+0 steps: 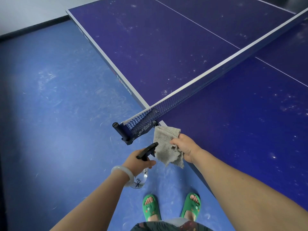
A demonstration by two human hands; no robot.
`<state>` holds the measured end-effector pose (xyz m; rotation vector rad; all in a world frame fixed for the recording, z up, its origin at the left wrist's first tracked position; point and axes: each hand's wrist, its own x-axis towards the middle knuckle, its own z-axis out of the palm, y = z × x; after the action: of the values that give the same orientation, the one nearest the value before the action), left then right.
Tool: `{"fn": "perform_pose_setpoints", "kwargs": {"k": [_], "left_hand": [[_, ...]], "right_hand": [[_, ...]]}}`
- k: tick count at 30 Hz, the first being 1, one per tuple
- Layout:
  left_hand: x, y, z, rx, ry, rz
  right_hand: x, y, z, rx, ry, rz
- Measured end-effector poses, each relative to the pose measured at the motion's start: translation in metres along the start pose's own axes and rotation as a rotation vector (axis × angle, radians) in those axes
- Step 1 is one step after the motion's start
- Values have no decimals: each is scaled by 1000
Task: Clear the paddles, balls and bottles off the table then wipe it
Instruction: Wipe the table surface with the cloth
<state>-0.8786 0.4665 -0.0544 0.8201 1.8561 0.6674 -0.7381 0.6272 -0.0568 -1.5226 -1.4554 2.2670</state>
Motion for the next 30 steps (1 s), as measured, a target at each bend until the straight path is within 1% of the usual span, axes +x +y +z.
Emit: {"fn": "perform_pose_setpoints", "kwargs": {"k": [3, 7, 9, 13, 18, 22, 27, 30], "left_hand": [[1, 9, -1, 43, -52, 31], [-1, 16, -4, 122, -205, 37], [0, 17, -5, 115, -171, 31], [3, 22, -6, 84, -18, 32], [8, 29, -4, 23, 66, 43], [7, 26, 0, 29, 14, 55], [6, 20, 0, 111, -160, 42], [6, 20, 2, 130, -179, 63]], "right_hand": [[-1, 1, -2, 0, 12, -8], [-5, -4, -7, 30, 43, -26], [-7, -5, -8, 35, 48, -30], [-8, -3, -9, 30, 52, -29], [-9, -4, -8, 24, 57, -36], [-9, -7, -6, 30, 43, -49], [-7, -9, -6, 60, 40, -51], [-7, -7, -8, 53, 43, -46]]}}
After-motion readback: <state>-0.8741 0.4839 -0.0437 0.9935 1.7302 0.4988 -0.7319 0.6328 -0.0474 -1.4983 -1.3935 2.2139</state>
